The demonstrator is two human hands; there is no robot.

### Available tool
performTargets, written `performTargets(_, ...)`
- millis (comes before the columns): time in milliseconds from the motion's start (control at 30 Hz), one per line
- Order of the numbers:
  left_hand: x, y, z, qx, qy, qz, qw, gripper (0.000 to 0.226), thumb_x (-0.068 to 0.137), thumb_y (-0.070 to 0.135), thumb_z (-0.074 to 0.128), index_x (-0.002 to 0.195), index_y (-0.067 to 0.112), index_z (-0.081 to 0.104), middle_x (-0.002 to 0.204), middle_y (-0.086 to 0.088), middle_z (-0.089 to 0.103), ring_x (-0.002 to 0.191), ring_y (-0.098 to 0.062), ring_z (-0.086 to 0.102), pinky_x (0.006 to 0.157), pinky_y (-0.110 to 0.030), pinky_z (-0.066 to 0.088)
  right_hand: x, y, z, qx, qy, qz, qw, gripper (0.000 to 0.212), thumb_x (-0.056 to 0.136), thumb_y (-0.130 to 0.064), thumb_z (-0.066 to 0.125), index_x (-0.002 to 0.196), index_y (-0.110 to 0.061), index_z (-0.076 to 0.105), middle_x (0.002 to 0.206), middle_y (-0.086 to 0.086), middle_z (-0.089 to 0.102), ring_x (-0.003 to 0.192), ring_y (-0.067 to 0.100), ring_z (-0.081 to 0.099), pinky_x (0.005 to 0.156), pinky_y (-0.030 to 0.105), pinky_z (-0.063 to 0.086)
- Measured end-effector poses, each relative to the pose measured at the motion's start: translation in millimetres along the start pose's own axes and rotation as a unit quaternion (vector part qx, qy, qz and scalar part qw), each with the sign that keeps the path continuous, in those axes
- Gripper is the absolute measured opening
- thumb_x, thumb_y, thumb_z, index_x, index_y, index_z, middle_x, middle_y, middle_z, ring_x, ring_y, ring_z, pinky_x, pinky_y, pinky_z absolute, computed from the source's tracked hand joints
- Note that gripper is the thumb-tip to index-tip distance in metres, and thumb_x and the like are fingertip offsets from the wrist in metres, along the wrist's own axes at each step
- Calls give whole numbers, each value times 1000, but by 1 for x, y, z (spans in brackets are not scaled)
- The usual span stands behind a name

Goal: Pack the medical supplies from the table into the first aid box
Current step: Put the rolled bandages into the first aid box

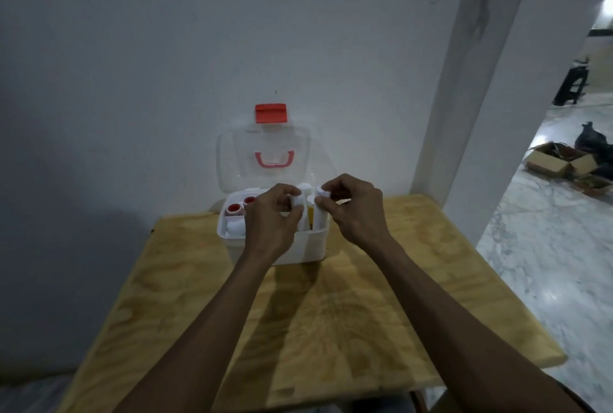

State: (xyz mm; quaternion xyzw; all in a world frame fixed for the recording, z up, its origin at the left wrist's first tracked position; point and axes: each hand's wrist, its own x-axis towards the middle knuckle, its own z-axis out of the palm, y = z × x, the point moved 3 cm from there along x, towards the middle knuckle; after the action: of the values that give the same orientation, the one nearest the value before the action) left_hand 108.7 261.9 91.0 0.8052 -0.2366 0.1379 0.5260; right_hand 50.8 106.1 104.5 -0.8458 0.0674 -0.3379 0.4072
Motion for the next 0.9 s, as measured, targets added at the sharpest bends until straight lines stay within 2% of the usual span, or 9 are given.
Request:
performTargets(167,-1,-6,7,39,-37,-22,998,25,81,12,75,104,18,70,100,-3,74,83,-10,68,74,-31,60,-5,11,5,-20,-33,14,999,16,75,-23,82,86,-17,71,84,-7,71,74,0,65,64,6,47)
performTargets(333,-1,-12,10,99,-80,-13,992,24,83,19,74,106,18,70,101,-6,75,85,-15,70,77,-34,59,-8,16,9,-37,-69,25,997,18,75,-23,81,89,-15,73,87,-4,72,78,6,64,68,12,46)
performTargets(500,3,-14,9,169,-113,8,979,19,85,25,70,103,21,73,98,-2,76,88,-14,70,82,-37,57,-11,16,12,-62,-98,27,993,20,78,-22,79,96,-12,75,95,1,74,81,5,61,68,7,39)
performTargets(600,6,-17,9,198,-140,19,970,18,88,25,66,104,24,75,102,1,76,93,-14,68,86,-40,55,-12,12,10,-85,-110,24,990,21,83,-24,75,99,-11,75,100,3,74,81,3,58,69,13,38)
performTargets(733,4,-18,8,204,-131,30,970,18,89,25,63,102,26,75,103,5,76,97,-14,67,93,-50,49,-14,8,8,-109,-113,25,987,20,87,-25,70,101,-12,76,106,4,74,88,6,59,76,18,37)
performTargets(900,0,-17,6,194,-108,31,975,21,89,26,62,107,26,74,102,5,76,99,-14,67,94,-50,47,-15,7,9,-122,-114,27,986,22,88,-26,68,105,-13,75,111,5,72,99,15,64,79,19,38)
